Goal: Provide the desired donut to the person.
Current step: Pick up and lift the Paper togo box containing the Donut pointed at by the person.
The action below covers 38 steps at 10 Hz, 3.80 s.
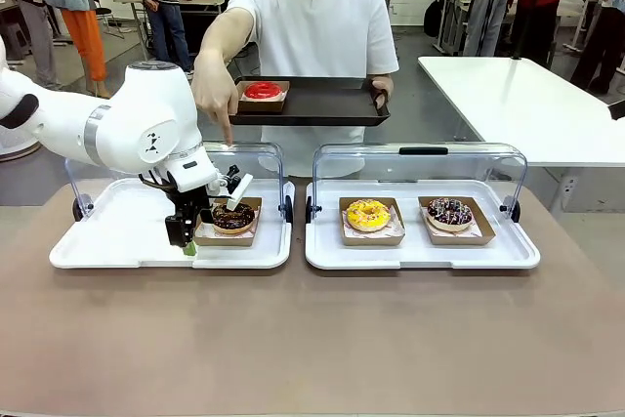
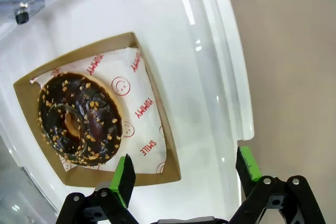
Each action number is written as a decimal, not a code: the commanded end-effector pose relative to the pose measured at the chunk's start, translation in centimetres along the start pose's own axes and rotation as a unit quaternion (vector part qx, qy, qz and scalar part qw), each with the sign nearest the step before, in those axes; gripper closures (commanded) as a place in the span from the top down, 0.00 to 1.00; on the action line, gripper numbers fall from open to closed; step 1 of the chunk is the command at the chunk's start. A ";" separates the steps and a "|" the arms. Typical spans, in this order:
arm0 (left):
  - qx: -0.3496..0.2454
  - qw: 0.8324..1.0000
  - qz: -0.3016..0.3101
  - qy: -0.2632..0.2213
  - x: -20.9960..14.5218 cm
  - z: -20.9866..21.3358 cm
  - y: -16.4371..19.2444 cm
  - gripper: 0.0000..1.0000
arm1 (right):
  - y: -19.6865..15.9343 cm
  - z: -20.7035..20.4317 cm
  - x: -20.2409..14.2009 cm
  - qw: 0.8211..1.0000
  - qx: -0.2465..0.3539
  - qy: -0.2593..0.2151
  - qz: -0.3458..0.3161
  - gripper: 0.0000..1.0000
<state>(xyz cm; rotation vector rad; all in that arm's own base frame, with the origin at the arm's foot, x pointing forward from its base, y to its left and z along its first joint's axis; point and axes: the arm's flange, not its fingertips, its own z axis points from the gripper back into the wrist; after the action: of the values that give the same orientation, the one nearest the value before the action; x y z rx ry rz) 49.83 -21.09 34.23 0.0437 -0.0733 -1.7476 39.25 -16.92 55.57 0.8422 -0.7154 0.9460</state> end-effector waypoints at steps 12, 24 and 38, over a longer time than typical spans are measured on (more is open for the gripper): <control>0.020 0.999 0.043 0.016 0.1 -1.3 0.3 1.00 | 0.0 0.0 0.0 1.000 0.001 -0.005 -0.002 1.00; 0.020 0.999 0.034 0.000 0.0 -1.9 0.4 0.11 | 0.0 0.0 0.0 1.000 0.001 -0.005 -0.002 1.00; -0.026 0.998 -0.045 -0.031 1.2 11.2 -5.6 0.00 | 0.0 0.0 0.0 1.000 0.001 -0.005 -0.002 1.00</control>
<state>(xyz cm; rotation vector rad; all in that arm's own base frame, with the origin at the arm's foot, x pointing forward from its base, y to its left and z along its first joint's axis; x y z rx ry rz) 45.43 -22.18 42.63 -0.0115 -0.0933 -1.8059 39.26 -16.92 55.54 0.8426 -0.7149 0.9457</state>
